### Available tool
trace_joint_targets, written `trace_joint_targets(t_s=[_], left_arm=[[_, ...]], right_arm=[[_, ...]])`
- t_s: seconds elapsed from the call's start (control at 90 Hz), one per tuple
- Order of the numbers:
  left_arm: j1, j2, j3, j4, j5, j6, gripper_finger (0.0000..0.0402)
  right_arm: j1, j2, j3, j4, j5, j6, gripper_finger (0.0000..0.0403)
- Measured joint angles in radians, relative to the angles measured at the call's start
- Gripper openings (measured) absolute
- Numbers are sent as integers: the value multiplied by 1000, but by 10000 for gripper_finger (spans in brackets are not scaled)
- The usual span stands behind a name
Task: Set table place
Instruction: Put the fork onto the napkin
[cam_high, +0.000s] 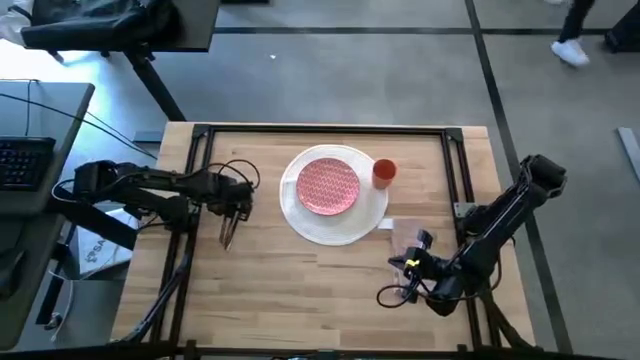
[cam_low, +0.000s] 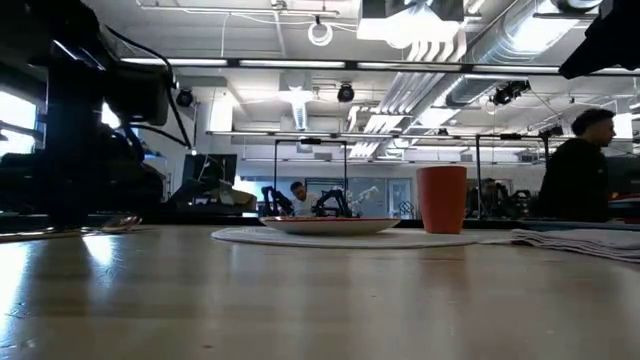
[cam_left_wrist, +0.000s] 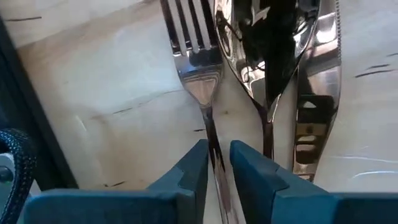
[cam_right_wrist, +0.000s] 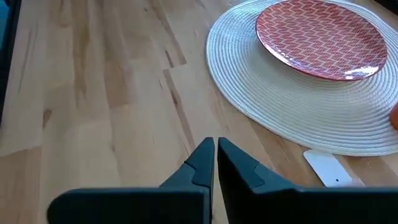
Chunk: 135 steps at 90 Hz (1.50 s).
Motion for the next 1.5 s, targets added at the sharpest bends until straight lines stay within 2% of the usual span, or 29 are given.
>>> trace_joint_targets(t_s=[0.078,0.222,0.5,0.633,0.8,0.956,1.078,1.3,1.5], left_arm=[[4,0,3,-8,2,15,9],[6,6,41,-103,-7,37,4],[-14,1,227,-306,-21,53,1],[-111,1,335,-298,5,29,1],[-328,37,382,-75,31,-92,0],[-502,196,383,254,2,-198,0],[-569,390,438,453,3,-215,0],[-565,714,741,438,36,-78,0],[-508,905,960,434,57,21,0]], right_arm=[[0,0,0,0,0,0,0],[0,0,0,4,-1,0,0],[10,0,0,7,1,0,0],[35,0,0,8,18,9,0],[75,0,0,9,83,42,0],[97,0,0,20,137,45,0],[96,0,0,29,139,45,0],[96,0,0,35,138,45,0],[96,0,0,45,138,45,0]])
